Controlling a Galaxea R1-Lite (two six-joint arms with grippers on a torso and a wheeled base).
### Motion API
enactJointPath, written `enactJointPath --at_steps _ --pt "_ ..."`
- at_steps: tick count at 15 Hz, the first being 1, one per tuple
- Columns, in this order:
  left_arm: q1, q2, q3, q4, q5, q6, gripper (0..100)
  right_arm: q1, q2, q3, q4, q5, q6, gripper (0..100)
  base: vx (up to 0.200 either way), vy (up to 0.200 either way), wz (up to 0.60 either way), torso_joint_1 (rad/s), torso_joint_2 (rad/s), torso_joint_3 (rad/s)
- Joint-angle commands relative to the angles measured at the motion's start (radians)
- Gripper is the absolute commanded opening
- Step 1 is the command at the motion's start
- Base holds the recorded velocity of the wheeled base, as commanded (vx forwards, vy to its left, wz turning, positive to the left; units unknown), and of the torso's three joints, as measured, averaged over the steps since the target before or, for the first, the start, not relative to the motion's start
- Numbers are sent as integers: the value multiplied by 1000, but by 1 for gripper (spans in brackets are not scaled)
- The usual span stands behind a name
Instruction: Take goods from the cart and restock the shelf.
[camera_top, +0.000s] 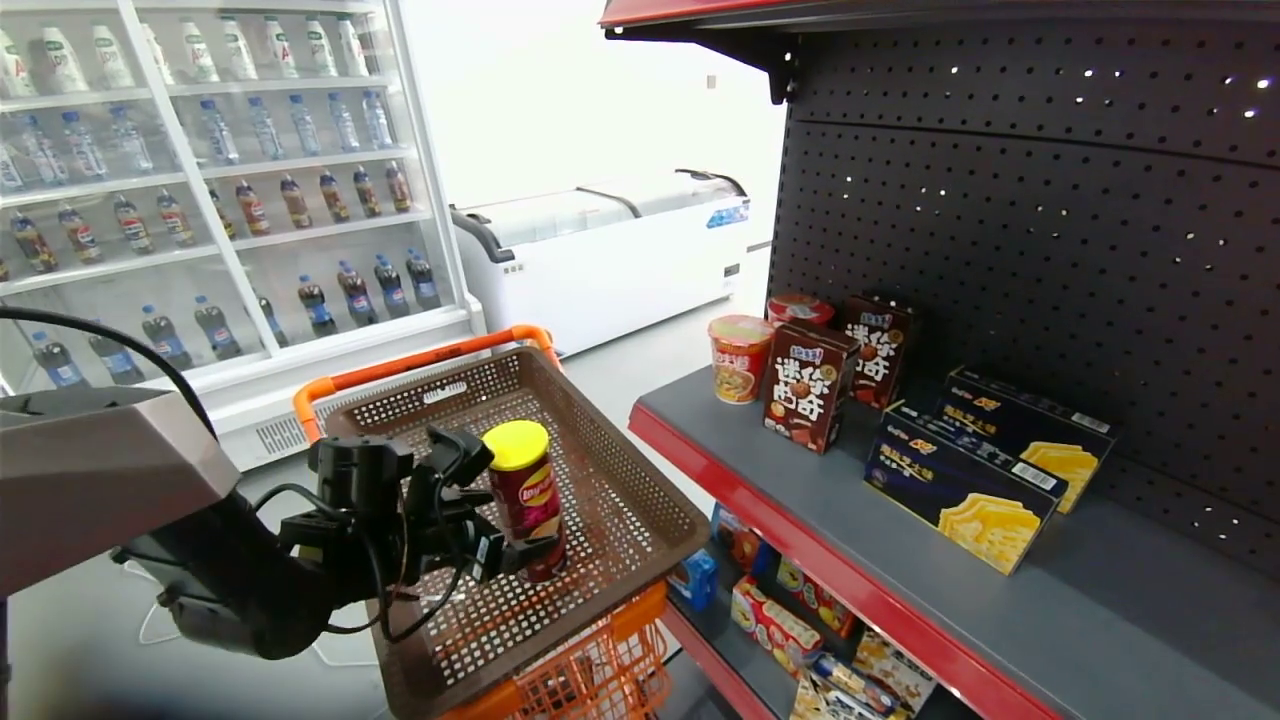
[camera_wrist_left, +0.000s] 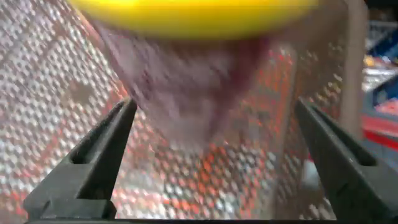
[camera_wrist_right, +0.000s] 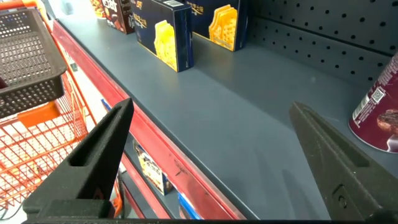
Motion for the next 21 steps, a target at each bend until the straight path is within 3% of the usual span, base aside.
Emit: enactJointPath --at_steps 1,10,11,15,17,20,21 --pt "-16 64 -69 -18 -2 2 100 0 0 0 0 0 0 100 0 0 0 0 0 0" --pt "-33 105 -161 -15 -10 -7 100 0 0 0 0 0 0 100 0 0 0 0 0 0" --pt "-41 105 -184 -2 -8 -4 0 0 0 0 0 0 0 100 0 0 0 0 0 0" --pt "-39 -19 -130 -1 18 -19 0 0 0 0 0 0 0 100 0 0 0 0 0 0" --pt "-36 -162 -71 21 117 -62 0 0 0 0 0 0 0 100 0 0 0 0 0 0" --pt "-28 -478 49 148 128 -71 0 0 0 0 0 0 0 100 0 0 0 0 0 0" --pt "-33 -652 91 249 128 -84 0 0 0 0 0 0 0 100 0 0 0 0 0 0"
